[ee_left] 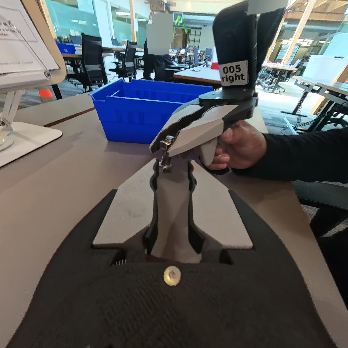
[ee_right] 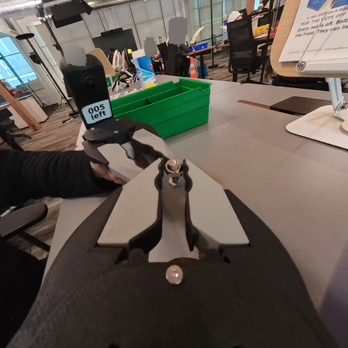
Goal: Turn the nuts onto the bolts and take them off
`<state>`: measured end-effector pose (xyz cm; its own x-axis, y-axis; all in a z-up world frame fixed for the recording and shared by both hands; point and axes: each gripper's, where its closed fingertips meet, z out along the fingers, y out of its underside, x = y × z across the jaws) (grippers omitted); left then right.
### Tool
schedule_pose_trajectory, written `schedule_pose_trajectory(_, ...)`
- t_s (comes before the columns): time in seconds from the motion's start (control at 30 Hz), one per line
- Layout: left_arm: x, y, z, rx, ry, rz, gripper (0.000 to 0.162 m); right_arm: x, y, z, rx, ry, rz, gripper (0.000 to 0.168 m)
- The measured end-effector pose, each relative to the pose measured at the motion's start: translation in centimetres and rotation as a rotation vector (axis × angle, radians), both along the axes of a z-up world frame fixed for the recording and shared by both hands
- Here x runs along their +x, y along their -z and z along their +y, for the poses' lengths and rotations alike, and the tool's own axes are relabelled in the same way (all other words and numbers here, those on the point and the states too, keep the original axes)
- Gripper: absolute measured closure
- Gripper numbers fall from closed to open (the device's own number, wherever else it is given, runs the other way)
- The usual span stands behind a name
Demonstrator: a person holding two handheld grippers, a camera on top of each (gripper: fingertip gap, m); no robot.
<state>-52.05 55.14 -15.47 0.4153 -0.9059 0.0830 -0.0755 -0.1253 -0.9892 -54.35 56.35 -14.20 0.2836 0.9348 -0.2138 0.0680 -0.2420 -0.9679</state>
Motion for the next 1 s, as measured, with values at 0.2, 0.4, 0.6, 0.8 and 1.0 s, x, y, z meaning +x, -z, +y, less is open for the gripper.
schedule_pose_trajectory(0.2,-0.4,-1.8,-0.4,-0.008,0.016,-0.109,0.116,1.2,-2.0,-1.3,0.088,0.064,0.006,0.152)
schedule_pose_trajectory(0.4,-1.7,-0.7,1.6,-0.035,-0.085,-0.057,0.118,5.1,-5.2,-1.9,0.091,0.169,0.129,0.152)
schedule_pose_trajectory(0.6,-1.0,1.0,1.5,-0.051,-0.092,0.043,0.121,14.6,-12.0,0.4,0.292,0.462,-0.007,0.151)
schedule_pose_trajectory(0.8,-1.2,1.2,1.7,-0.065,-0.105,0.052,0.121,23.0,-3.6,5.9,-0.041,0.6,-0.394,0.151)
schedule_pose_trajectory(1.0,-1.3,1.2,1.8,-0.077,-0.105,0.048,0.121,26.1,0.3,8.0,-0.075,0.742,-0.438,0.138)
